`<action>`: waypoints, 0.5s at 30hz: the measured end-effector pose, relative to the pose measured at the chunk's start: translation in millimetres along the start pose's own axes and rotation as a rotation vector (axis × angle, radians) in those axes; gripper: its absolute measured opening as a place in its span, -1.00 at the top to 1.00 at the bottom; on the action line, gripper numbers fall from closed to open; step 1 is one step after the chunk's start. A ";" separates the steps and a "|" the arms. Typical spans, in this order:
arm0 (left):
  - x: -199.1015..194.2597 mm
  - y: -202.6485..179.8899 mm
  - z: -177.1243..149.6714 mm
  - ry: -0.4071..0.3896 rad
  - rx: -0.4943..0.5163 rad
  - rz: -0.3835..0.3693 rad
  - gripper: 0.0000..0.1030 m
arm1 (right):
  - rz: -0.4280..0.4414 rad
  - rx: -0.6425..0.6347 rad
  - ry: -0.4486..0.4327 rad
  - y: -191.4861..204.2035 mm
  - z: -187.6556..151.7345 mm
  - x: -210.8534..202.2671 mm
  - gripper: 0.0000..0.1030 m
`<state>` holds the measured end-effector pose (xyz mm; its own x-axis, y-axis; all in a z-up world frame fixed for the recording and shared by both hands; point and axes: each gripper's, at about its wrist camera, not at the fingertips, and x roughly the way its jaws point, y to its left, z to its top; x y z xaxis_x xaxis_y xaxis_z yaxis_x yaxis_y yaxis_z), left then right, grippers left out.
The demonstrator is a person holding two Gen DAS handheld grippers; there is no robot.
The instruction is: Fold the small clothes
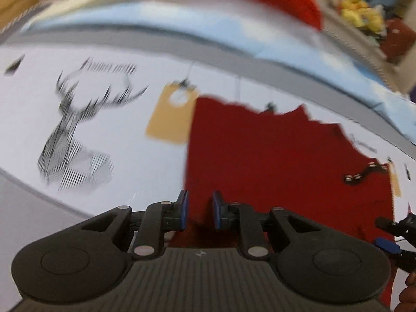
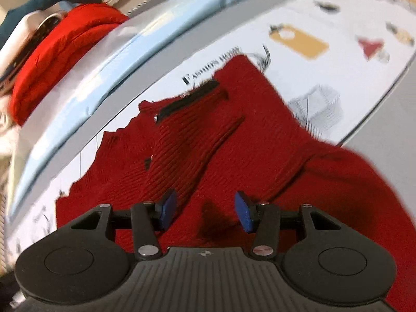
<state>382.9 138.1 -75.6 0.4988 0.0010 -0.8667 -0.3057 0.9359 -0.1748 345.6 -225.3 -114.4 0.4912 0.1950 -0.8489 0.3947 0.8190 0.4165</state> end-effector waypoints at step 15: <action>0.7 10.0 -4.3 0.028 -0.046 -0.055 0.56 | 0.205 0.264 -0.003 -18.3 4.4 53.2 0.01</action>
<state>376.7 145.9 -80.0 0.4929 -0.0609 -0.8680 -0.3153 0.9173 -0.2434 367.9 -232.3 -165.8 0.5831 0.3393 -0.7381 0.4748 0.5949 0.6486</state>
